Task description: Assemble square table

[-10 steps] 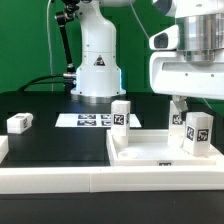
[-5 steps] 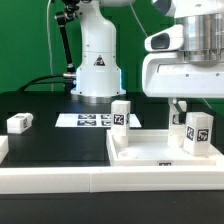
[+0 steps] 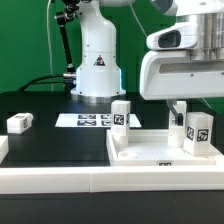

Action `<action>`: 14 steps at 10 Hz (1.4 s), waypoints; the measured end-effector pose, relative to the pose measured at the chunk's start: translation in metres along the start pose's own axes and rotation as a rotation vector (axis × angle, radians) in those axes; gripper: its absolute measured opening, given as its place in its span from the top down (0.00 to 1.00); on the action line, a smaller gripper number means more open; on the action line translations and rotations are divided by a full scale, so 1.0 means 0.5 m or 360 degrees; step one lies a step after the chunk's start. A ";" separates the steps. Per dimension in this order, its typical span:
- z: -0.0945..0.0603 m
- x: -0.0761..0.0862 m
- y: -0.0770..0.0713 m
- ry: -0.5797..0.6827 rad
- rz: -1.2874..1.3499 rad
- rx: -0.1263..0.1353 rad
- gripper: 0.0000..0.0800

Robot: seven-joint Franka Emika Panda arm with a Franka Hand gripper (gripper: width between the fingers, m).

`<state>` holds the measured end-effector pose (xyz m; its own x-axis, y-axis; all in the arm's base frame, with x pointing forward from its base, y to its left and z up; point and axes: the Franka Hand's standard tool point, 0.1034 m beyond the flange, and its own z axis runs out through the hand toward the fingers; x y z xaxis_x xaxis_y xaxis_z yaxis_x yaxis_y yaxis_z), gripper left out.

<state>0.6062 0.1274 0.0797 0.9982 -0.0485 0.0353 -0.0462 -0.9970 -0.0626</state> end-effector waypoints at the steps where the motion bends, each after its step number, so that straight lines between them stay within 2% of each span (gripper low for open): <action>1: 0.000 0.001 0.005 0.0002 -0.0170 -0.0015 0.19; 3: -0.004 0.008 0.012 0.0009 -0.0502 -0.0061 0.19; 5: -0.005 0.011 0.021 0.0009 -0.0570 -0.0062 0.19; 7: -0.005 0.010 0.021 0.0009 -0.0568 -0.0061 0.51; 8: -0.005 0.010 0.021 0.0009 -0.0543 -0.0061 0.64; 11: -0.004 0.010 0.020 0.0010 -0.0444 -0.0059 0.64; 13: -0.004 0.009 0.020 0.0013 -0.0203 -0.0053 0.64; 14: -0.003 0.006 0.018 0.0009 -0.0004 -0.0033 0.64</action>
Offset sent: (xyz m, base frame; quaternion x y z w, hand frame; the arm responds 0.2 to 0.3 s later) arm 0.0120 -0.0092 0.0055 -0.0283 -0.0052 -0.2595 0.9653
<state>0.6088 0.1182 0.0805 0.9981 -0.0465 0.0414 -0.0447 -0.9981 -0.0419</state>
